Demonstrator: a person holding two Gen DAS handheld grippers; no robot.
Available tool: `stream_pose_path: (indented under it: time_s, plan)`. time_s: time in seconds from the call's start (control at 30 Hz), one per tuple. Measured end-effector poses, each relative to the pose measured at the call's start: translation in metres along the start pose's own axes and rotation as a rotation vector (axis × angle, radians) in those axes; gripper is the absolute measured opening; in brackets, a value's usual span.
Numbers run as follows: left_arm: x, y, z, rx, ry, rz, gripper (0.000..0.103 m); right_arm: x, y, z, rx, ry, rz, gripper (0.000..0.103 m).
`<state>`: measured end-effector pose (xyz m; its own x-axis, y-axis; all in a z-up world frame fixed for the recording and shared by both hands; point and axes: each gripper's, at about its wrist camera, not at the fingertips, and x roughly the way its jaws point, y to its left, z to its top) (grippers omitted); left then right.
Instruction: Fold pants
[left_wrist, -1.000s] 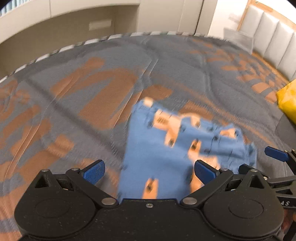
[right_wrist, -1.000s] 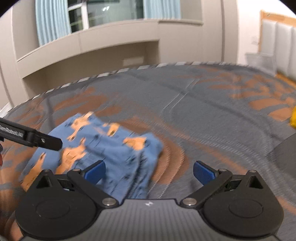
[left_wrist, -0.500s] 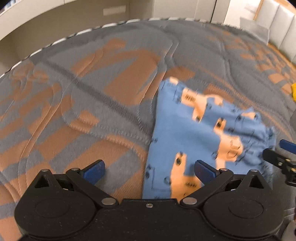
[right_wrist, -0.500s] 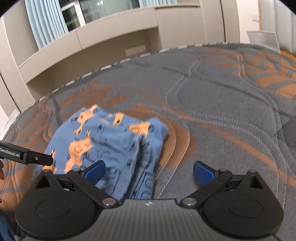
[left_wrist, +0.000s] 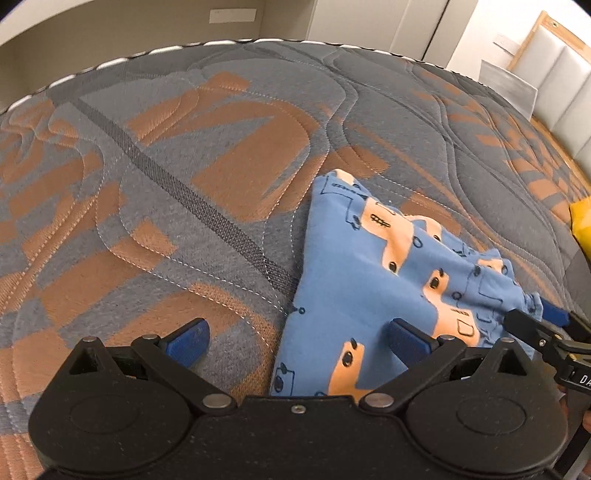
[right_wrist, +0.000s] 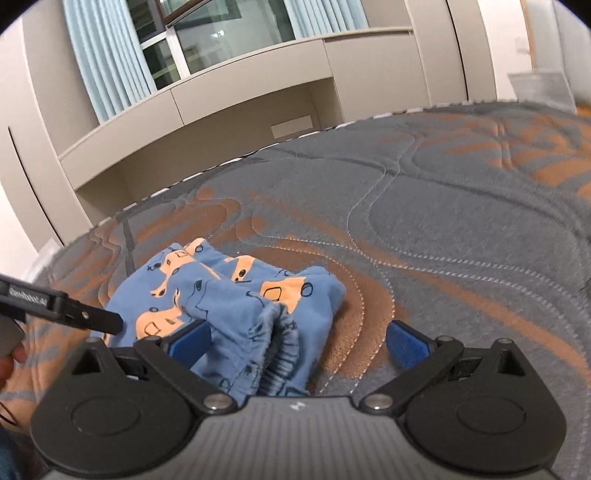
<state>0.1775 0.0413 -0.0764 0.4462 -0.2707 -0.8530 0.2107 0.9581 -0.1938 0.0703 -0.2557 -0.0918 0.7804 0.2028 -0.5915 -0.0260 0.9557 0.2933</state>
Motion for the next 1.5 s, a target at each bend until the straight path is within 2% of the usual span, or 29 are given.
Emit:
stream_pose_path:
  time_s: [0.2,0.23,0.3,0.33,0.37,0.4,0.47,0.53,0.6,0.67,0.8,0.9,1.07,1.2,1.3,1.5]
  plan:
    - [0.010,0.004,0.002,0.001,0.013,-0.019,0.100,0.013,-0.016,0.000,0.088,0.010,0.059,0.102]
    - [0.009,0.005,0.003,0.004,0.007,-0.024,0.097,0.014,-0.016,0.000,0.087,0.009,0.057,0.096]
    - [0.006,0.005,0.004,-0.001,0.002,-0.047,0.086,0.016,-0.013,0.000,0.078,0.016,0.055,0.084]
    - [0.005,0.006,0.004,-0.006,0.005,-0.065,0.081,0.015,-0.011,0.001,0.072,0.017,0.066,0.073]
    - [0.005,0.007,0.004,-0.012,0.008,-0.083,0.070,0.016,-0.009,0.001,0.072,0.024,0.078,0.064]
    - [0.004,0.008,0.004,-0.021,0.011,-0.104,0.057,0.015,-0.007,0.002,0.074,0.025,0.085,0.059]
    - [0.003,0.010,0.003,-0.043,0.020,-0.146,0.044,0.016,-0.002,0.004,0.071,0.030,0.083,0.048]
    - [0.000,0.009,0.003,-0.046,0.011,-0.147,0.034,0.014,0.000,0.005,0.086,0.027,0.079,0.039]
    - [-0.003,0.008,0.002,-0.045,0.003,-0.159,0.017,0.013,0.000,0.006,0.107,0.025,0.078,0.032]
    - [-0.008,0.007,0.002,-0.050,-0.011,-0.178,0.015,0.011,0.004,0.008,0.094,0.019,0.064,0.028]
    - [-0.019,0.002,0.009,-0.047,-0.060,-0.206,0.014,0.002,0.020,0.018,0.016,-0.013,0.018,0.025]
    - [-0.024,-0.007,0.024,-0.030,-0.100,-0.223,0.015,-0.007,0.030,0.031,-0.057,-0.068,-0.014,0.025]
    - [-0.018,-0.019,0.051,-0.034,-0.156,-0.235,0.015,-0.003,0.023,0.060,-0.073,-0.119,-0.036,0.025]
    - [0.004,-0.022,0.060,-0.057,-0.143,-0.238,0.015,0.015,0.012,0.071,-0.078,-0.099,-0.055,0.026]
    - [0.022,-0.023,0.059,-0.048,-0.117,-0.202,0.016,0.034,0.003,0.069,-0.079,-0.051,-0.066,0.027]
    - [0.026,-0.018,0.057,-0.041,-0.115,-0.194,0.022,0.045,-0.011,0.062,-0.031,-0.033,-0.072,0.036]
